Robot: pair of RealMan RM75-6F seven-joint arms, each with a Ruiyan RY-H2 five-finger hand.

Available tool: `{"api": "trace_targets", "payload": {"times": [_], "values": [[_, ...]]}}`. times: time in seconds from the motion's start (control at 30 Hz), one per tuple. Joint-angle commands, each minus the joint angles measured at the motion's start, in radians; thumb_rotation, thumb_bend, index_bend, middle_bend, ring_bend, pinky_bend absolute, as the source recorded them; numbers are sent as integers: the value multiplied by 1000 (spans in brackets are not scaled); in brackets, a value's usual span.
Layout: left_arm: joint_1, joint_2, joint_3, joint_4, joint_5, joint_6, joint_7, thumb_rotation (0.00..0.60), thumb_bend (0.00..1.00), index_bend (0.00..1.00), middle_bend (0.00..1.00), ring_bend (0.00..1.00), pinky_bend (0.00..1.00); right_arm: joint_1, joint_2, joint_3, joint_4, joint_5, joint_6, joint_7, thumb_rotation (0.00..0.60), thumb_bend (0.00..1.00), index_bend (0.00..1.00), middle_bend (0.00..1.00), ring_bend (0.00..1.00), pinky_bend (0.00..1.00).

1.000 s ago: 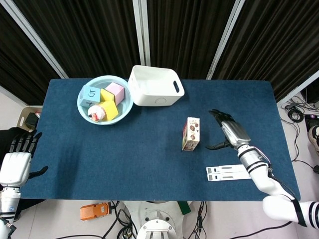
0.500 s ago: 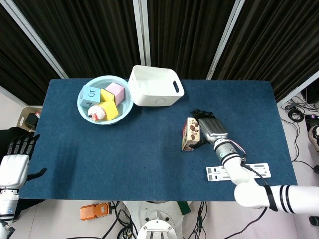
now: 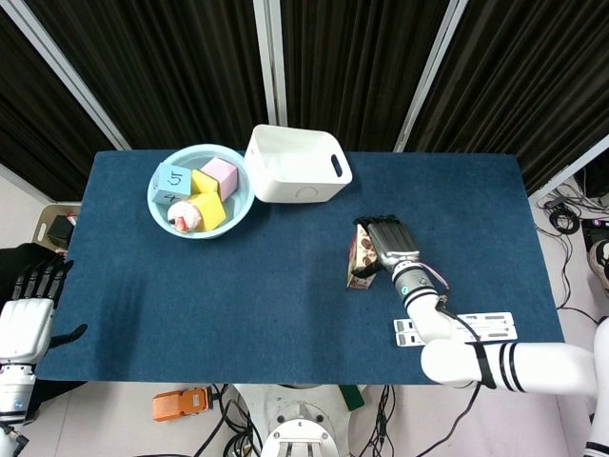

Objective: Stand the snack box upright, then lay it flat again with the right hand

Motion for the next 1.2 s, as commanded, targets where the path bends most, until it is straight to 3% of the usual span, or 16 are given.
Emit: {"api": "trace_targets", "payload": {"times": [0.03,0.2,0.3,0.43,0.63,0.97,1.2], "values": [[1,1,0,0,-3,-1,-2,600,0,0,0,0,0,-41,5,7,7,-74,-7,62,512,343,473,426,420,390],[4,0,-2,-2,-7,1,-5,600,0,0,0,0,0,-152,46,28,-6,-306,-25,250,518,351,492,438,442,406],[3,-1,-3,-5,-7,2,-2,600,0,0,0,0,0,-243,53,57,13,-503,-48,467,522,351,498,445,442,407],[0,-8,-5,-9,-4,2,4,600,0,0,0,0,0,-334,-6,69,145,-755,-70,780,534,351,500,457,442,406],[-4,-10,-4,-26,-5,-4,24,600,0,0,0,0,0,-371,-193,17,467,-1060,-60,1211,561,351,486,457,428,403],[-8,-3,-6,-51,-15,-16,47,600,0,0,0,0,0,-360,-428,-55,883,-1227,0,1568,569,351,441,456,400,383],[-15,-1,-9,-57,-17,-22,54,600,0,0,0,0,0,-367,-490,-80,1029,-1256,24,1677,598,351,422,457,370,362]]}}
